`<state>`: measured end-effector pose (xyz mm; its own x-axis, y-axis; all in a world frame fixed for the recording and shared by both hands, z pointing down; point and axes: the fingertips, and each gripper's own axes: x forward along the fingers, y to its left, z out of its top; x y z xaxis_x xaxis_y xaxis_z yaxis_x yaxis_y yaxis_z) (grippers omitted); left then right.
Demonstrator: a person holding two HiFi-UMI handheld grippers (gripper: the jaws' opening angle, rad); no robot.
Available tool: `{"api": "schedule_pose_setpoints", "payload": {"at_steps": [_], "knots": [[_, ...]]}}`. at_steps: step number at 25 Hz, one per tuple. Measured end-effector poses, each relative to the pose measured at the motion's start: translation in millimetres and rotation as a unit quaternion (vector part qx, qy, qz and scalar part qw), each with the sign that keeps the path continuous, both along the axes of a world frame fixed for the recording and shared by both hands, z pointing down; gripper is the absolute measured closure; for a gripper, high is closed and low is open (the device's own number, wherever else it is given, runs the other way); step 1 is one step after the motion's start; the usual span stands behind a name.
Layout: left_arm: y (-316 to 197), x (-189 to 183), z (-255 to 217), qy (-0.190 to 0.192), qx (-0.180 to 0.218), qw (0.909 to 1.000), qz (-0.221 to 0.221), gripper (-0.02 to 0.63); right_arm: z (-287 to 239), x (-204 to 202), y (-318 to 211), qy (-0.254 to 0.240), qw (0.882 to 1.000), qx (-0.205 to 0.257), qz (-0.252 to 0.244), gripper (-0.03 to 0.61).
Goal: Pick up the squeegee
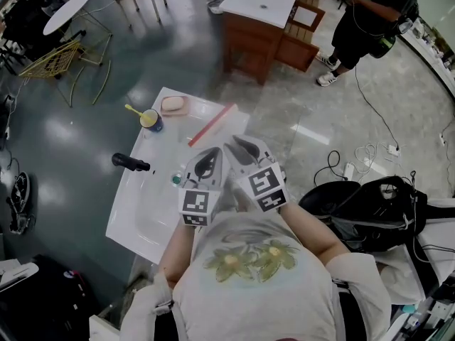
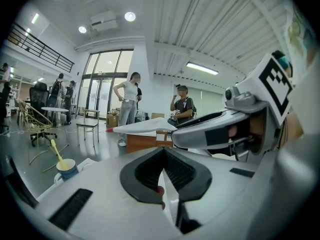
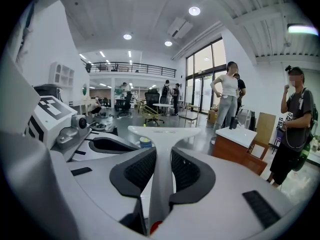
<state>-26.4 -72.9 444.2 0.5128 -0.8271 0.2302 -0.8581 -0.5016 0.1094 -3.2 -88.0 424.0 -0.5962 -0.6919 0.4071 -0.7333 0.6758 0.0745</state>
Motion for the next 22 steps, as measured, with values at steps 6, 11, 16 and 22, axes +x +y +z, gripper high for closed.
{"api": "schedule_pose_setpoints", "payload": {"at_steps": [6, 11, 16, 22], "knots": [[7.7, 7.3, -2.2, 0.002, 0.001, 1.0000, 0.003, 0.605, -2.1, 4.1, 8.4, 0.009, 1.000, 0.005, -0.002, 0.474], [15.4, 11.0, -3.3, 0.002, 0.002, 1.0000, 0.006, 0.605, -1.9, 6.2, 15.4, 0.012, 1.000, 0.006, -0.002, 0.474], [19.3, 9.9, -2.9, 0.001, 0.002, 1.0000, 0.004, 0.604, -0.9, 5.8, 19.3, 0.011, 1.000, 0.006, -0.002, 0.474], [26.2, 8.5, -4.0, -0.003, 0.001, 1.0000, 0.006, 0.605, -1.7, 3.8, 25.6, 0.009, 1.000, 0.006, -0.002, 0.474]]}}
